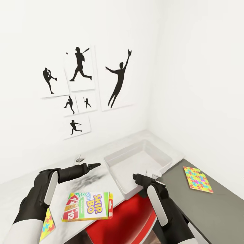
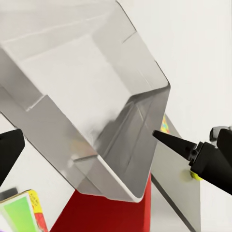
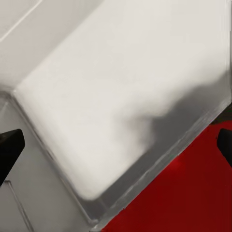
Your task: Put all the toys in the child's room - the three board games (two on the bed and one on the table), the two jigsaw puzzles on the table, and the tennis ball on the table - inside the toy box on the table in the child's room.
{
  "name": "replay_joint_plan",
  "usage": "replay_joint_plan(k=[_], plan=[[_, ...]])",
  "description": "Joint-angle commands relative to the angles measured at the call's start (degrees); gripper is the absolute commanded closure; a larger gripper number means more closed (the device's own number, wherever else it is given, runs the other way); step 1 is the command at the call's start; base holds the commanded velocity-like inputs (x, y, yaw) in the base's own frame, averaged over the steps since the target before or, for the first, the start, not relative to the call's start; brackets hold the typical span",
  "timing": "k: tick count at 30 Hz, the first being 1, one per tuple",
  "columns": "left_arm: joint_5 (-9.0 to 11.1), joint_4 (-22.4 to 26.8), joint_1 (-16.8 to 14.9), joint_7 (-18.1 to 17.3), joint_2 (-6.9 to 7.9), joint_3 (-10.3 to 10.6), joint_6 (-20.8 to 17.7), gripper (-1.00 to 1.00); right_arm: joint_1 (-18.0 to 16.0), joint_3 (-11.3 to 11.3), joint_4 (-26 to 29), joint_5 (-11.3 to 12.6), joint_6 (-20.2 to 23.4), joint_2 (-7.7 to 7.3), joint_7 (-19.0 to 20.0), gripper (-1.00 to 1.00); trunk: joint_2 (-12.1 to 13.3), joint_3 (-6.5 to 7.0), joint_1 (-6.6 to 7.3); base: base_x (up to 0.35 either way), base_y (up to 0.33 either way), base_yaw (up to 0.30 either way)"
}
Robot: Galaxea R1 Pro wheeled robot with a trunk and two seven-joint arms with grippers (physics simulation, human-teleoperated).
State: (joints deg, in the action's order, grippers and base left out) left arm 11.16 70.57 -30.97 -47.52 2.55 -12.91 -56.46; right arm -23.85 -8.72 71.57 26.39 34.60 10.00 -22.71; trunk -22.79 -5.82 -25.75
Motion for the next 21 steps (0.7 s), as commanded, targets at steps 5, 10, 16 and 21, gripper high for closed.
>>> replay_joint_plan(k=[5,10,16,21], plan=[[-0.1,0.0,-0.1,-0.4,0.0,-0.1,-0.2,-1.0,-0.1,-0.1,0.1,0.6,0.3,0.0,-0.6,-1.0,-0.1,0.28,-0.04,-0.15,0.0,-0.073],[-0.1,0.0,-0.1,-0.5,0.0,-0.1,-0.2,-1.0,-0.1,-0.1,0.1,0.6,0.3,0.0,-0.5,-1.0,-0.1,0.71,-0.04,-0.095,0.0,-0.076],[-0.1,0.0,-0.1,-0.5,0.0,-0.1,-0.2,-1.0,0.0,-0.1,0.4,0.6,0.3,0.0,-0.1,-1.0,-0.1,1.23,-0.04,-0.014,0.0,-0.078],[-0.1,0.0,-0.1,-0.6,0.18,-0.1,-0.3,-1.0,0.2,0.0,4.5,0.6,0.4,0.0,4.7,-1.0,-0.1,1.67,-0.04,-0.002,0.0,-0.078]])
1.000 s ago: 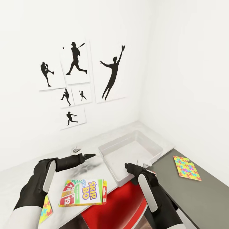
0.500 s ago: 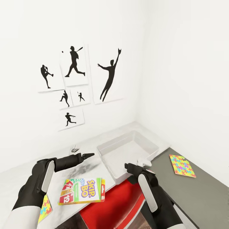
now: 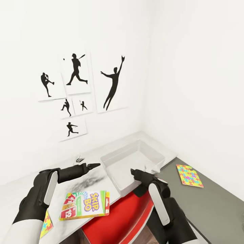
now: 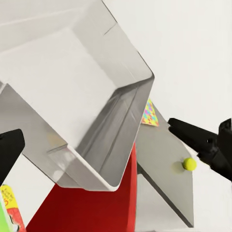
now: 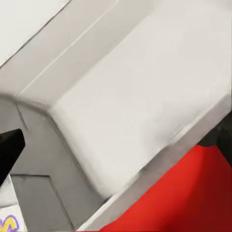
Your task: Put all the toys in the child's room - the three board games (two on the bed and one on the table), the two jigsaw puzzles on the table, and the tennis ball on the table - inside the toy box on the table in the child's room.
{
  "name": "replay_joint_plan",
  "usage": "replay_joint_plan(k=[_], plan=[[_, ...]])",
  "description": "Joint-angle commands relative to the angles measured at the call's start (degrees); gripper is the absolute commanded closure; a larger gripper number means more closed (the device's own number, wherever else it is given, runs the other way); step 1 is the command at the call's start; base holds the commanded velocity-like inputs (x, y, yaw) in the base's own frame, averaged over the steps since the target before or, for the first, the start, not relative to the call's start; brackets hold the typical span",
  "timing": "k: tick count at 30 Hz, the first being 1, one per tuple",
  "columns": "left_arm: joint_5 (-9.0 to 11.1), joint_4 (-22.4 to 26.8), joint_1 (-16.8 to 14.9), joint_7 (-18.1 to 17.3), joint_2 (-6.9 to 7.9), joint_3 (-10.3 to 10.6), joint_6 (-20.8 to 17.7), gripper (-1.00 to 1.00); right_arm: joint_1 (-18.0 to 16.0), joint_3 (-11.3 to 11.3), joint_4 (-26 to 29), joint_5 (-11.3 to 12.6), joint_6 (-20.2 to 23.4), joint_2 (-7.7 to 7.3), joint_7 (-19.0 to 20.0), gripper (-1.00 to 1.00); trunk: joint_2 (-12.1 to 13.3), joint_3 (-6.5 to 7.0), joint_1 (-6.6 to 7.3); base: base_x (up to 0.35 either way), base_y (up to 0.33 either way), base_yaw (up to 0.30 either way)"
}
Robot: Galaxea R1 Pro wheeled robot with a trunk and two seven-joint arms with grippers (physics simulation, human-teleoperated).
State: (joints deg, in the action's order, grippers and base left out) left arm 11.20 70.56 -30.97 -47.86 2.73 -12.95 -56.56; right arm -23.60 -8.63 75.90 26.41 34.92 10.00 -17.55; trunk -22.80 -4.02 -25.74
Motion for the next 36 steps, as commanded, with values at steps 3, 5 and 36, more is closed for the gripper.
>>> replay_joint_plan(k=[3,5,36], plan=[[-0.1,0.0,-0.1,-0.5,0.31,-0.1,-0.6,-1.0,-0.1,0.0,3.2,0.6,0.4,0.0,3.4,-1.0,-0.1,0.13,-0.04,0.0,0.0,-0.078],[-0.1,0.0,-0.1,-1.6,0.73,-0.1,-0.8,-1.0,-0.1,0.1,4.8,0.5,0.6,0.0,5.8,-1.0,-0.1,0.31,-0.04,0.0,0.0,-0.077],[-0.5,-8.8,3.5,-40.0,21.74,-7.9,0.6,-1.0,3.7,2.5,6.3,11.4,0.0,-10.22,33.2,-1.0,-0.1,3.09,-0.04,-0.04,0.0,-0.044]])
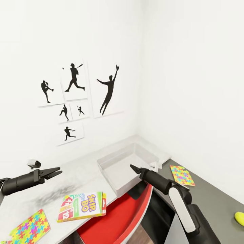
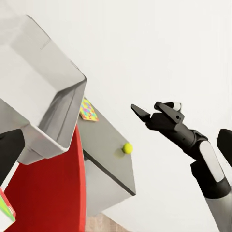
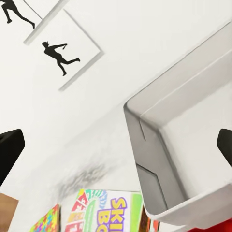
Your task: Put all the toys in the child's room - the three board games (two on the bed and one on the table), the two jigsaw puzzles on the table, and the tennis ball on the table - inside the toy box on the table in the child's room.
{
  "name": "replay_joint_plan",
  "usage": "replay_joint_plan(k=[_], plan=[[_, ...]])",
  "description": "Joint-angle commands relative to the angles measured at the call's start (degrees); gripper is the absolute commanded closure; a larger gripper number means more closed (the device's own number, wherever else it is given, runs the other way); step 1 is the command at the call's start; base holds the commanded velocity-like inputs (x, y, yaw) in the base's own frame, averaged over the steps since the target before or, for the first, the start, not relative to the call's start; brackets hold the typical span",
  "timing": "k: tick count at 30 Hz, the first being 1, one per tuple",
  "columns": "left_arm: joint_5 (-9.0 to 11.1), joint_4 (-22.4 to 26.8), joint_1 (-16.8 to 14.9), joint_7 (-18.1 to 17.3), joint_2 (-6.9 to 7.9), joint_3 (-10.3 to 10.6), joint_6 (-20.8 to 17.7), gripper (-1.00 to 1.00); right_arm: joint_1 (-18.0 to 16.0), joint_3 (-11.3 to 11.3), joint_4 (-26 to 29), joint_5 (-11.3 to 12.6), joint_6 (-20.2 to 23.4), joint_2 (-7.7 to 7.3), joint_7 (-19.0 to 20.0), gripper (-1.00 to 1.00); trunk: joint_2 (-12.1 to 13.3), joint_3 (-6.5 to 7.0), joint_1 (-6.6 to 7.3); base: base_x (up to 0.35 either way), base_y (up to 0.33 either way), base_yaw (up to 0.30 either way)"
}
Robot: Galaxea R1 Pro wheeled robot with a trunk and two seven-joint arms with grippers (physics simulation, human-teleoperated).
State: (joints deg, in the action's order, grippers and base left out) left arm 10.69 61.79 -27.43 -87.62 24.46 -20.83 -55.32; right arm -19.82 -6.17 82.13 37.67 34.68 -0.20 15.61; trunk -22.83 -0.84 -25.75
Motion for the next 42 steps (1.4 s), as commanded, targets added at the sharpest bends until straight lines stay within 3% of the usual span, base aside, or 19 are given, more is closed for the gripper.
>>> replay_joint_plan(k=[1,12,42], plan=[[0.0,0.0,0.0,-0.7,0.04,-0.1,-0.6,-1.0,0.0,0.0,0.1,0.2,0.2,-0.04,0.0,-1.0,-0.1,0.01,-0.03,-0.018,0.0,0.0],[-0.1,0.1,-0.1,-2.4,0.02,0.0,-1.9,-1.0,0.1,0.4,0.1,0.2,0.2,-0.04,-0.1,-1.0,-0.1,0.81,-0.03,-0.003,0.0,0.0],[-0.3,0.1,-0.6,-2.4,0.25,0.2,-3.6,-1.0,0.1,1.3,0.5,-0.3,0.3,0.75,-1.0,-1.0,-0.1,0.87,-0.03,-0.02,0.008,0.0]])
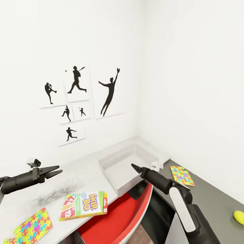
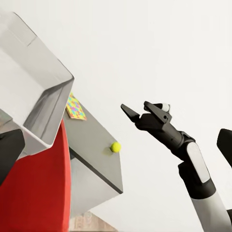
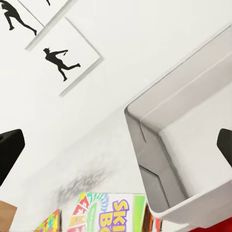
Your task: Put all the toys in the child's room - the three board games (two on the bed and one on the table), the two jigsaw puzzles on the table, and the tennis ball on the table - inside the toy box on the table in the child's room.
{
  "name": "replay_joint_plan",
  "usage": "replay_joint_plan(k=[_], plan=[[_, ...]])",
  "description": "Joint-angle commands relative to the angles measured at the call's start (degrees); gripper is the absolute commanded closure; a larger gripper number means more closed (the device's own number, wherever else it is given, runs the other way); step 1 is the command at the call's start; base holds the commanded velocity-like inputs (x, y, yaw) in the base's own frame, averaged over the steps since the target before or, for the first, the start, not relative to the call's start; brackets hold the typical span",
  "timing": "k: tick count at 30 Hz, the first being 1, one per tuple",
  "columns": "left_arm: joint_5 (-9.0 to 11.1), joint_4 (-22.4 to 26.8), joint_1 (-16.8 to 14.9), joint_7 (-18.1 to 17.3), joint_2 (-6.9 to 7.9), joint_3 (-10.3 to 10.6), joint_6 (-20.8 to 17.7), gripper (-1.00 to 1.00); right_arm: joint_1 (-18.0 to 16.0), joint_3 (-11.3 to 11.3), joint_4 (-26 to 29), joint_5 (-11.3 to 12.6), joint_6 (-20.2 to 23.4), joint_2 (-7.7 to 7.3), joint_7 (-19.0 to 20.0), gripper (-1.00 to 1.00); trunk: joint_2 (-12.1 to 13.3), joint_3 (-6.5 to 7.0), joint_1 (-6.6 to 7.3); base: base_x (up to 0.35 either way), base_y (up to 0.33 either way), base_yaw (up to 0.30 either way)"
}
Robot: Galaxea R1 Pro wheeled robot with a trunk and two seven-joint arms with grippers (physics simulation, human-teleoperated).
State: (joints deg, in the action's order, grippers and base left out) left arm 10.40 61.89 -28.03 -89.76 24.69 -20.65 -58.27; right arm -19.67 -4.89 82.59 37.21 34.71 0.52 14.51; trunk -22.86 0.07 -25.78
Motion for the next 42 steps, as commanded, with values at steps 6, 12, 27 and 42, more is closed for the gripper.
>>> replay_joint_plan(k=[6,12,27,42], plan=[[-0.1,0.0,0.0,-0.2,0.08,0.0,-0.6,-1.0,0.0,-0.1,0.1,0.0,0.4,0.17,-1.6,-1.0,-0.1,-0.03,0.0,-0.095,0.049,0.032],[-0.2,0.1,0.0,-0.2,0.08,0.0,-0.6,-1.0,0.0,-0.2,0.1,0.2,0.5,0.2,-4.0,-1.0,-0.1,-0.03,0.0,-0.011,0.006,0.179],[-0.5,0.1,0.0,-0.2,0.07,0.0,-0.7,-1.0,0.0,-0.5,0.3,0.0,0.2,0.24,-4.5,-1.0,-0.1,-0.03,0.0,-0.001,0.0,0.034],[-0.5,0.2,0.0,-0.2,0.09,0.0,-0.6,-1.0,0.0,-0.6,0.4,0.0,-0.1,0.2,-4.4,-1.0,-0.1,-0.03,0.0,0.0,0.0,0.0]])
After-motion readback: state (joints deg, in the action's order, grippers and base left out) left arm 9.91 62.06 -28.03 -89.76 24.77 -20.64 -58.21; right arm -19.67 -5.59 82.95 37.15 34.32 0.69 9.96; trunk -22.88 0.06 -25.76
